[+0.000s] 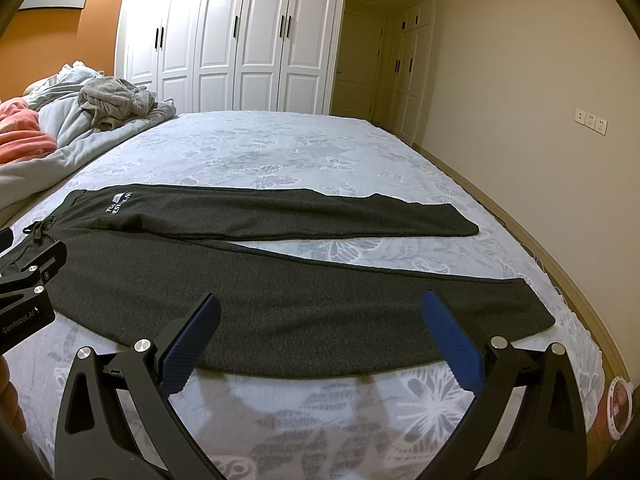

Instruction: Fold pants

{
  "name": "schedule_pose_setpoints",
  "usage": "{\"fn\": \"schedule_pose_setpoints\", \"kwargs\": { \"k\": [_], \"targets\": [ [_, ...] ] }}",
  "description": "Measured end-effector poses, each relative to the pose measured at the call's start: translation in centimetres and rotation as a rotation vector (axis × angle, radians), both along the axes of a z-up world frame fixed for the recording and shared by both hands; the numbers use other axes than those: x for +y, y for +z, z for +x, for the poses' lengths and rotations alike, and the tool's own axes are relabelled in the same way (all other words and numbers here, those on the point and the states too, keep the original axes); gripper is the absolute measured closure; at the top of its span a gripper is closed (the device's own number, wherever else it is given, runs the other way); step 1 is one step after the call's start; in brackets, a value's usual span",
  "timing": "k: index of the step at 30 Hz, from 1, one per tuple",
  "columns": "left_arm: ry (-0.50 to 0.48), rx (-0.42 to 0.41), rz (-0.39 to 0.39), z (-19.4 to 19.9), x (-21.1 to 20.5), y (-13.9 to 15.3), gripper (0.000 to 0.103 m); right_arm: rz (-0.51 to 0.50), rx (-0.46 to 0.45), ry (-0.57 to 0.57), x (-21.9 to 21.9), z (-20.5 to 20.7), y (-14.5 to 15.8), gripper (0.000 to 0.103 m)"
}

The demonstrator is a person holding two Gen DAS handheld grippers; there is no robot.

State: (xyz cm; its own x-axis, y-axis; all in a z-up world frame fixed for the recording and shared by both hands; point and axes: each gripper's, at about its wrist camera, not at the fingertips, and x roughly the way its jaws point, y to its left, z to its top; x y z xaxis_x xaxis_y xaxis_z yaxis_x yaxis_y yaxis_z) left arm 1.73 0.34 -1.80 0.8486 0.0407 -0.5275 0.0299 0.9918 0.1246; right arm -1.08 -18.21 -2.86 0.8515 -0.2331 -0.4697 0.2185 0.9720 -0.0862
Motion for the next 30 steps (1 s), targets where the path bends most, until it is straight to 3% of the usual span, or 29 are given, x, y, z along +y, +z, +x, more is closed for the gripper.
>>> {"fn": "schedule_pose_setpoints", "kwargs": {
  "k": [22, 24, 25, 27, 30],
  "targets": [
    [-0.013, 0.035, -0.017, 0.5, 1.0, 0.0, 0.011, 0.026, 0.029, 0.007, 0.0, 0.5, -0.5, 0.005],
    [-0.055, 0.081, -0.082, 2.1, 2.5, 1.0, 0.01, 0.057, 0.076, 0.059, -1.0, 1.5, -0.3, 0.005],
    [-0.061, 0.116, -0.15, 4.1, 4.7, 2.2, 0.01, 0.07, 0.121, 0.086, -2.4, 2.5, 0.1, 0.005],
    [0.018, 0.138, -0.212, 9.3, 9.6, 4.3, 0.01, 0.079, 0.155, 0.051, -7.0, 5.1, 1.3, 0.005],
    [0.162, 0.159, -0.163, 16.9, 15.3, 5.2, 0.009, 0.073, 0.174, -0.081, -15.0, 9.6, 1.9, 0.005]
  ]
}}
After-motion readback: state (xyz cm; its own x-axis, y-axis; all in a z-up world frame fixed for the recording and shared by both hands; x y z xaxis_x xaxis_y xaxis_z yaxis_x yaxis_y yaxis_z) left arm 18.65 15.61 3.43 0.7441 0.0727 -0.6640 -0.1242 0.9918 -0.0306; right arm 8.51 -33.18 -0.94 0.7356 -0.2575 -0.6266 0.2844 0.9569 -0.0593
